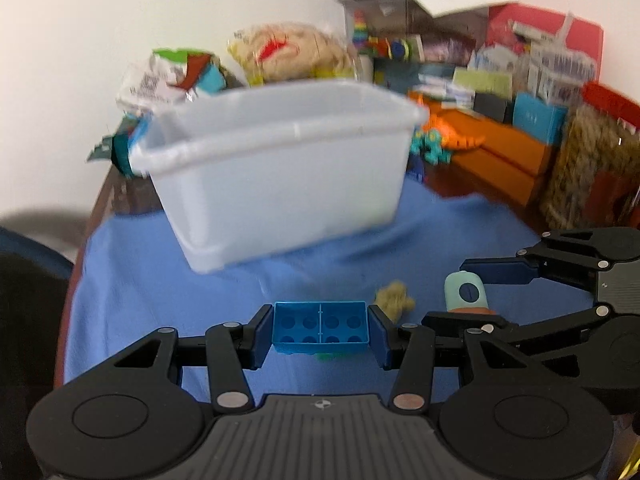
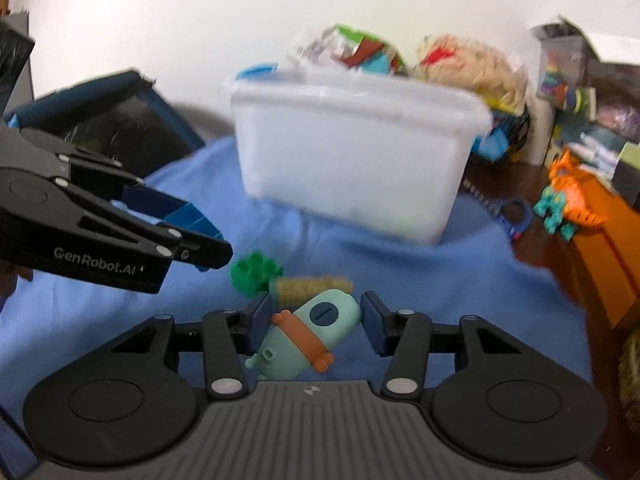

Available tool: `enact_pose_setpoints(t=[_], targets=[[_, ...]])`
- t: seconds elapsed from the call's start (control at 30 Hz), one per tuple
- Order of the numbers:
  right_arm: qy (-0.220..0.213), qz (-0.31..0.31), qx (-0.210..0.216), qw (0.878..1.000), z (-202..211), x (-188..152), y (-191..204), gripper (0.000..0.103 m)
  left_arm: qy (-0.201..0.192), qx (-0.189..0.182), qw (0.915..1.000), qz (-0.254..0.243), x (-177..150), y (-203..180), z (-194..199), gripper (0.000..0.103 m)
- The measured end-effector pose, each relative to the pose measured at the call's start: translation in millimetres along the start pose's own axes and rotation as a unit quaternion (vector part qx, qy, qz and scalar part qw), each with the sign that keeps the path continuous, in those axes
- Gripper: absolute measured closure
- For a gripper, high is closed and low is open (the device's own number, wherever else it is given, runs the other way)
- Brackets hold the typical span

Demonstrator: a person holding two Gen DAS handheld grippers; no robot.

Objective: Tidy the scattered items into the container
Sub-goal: 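Carry the blue brick and mint rocket over the bin and release both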

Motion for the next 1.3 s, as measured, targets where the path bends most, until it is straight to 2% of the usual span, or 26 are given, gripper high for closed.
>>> enact_pose_setpoints(t=[0.2,0.33,0.5,0.77,0.9,1.03,1.17,1.3], targets=[[-0.062,0.029,-0.027,0.997,18,43,-12,0.051,-0.041,0.007,0.9989,-0.021,36,-2,18,0.051],[-0.095,0.038,-0.045,0.994,19,75,-26,0.050,-0.072,0.012,0.9973,-0.012,67,5,23,0.051],[-0.117,0.014,-0.065,0.991,4,104,-44,0.050,-0.109,0.026,0.9936,-0.015,106,13,15,0.051],[-0.117,-0.015,-0.090,0.989,-43,134,-68,0.050,-0.097,0.062,0.9932,-0.018,141,37,-36,0.051],[-0.098,-0.029,-0.102,0.990,-70,137,-80,0.050,-0.078,0.059,0.9952,0.004,143,51,-59,0.051],[-0.080,-0.048,-0.111,0.989,-88,134,-87,0.049,-0.064,0.055,0.9964,0.001,141,52,-78,0.049],[-0.087,-0.057,-0.121,0.987,-90,131,-91,0.041,-0.071,0.051,0.9961,0.006,139,54,-85,0.028],[-0.097,-0.057,-0.125,0.986,-82,132,-92,0.039,-0.076,0.045,0.9960,0.014,135,55,-79,0.028]])
Point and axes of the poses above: each gripper's, at about its wrist camera, not at the fingertips, and z roughly against the way its jaws point, y to its left, x to its top, the point moved 2 cm from there along -z, roughly the way its jaws point, and after that the axes turned 8 degrees about z, right-handed, at the moved point
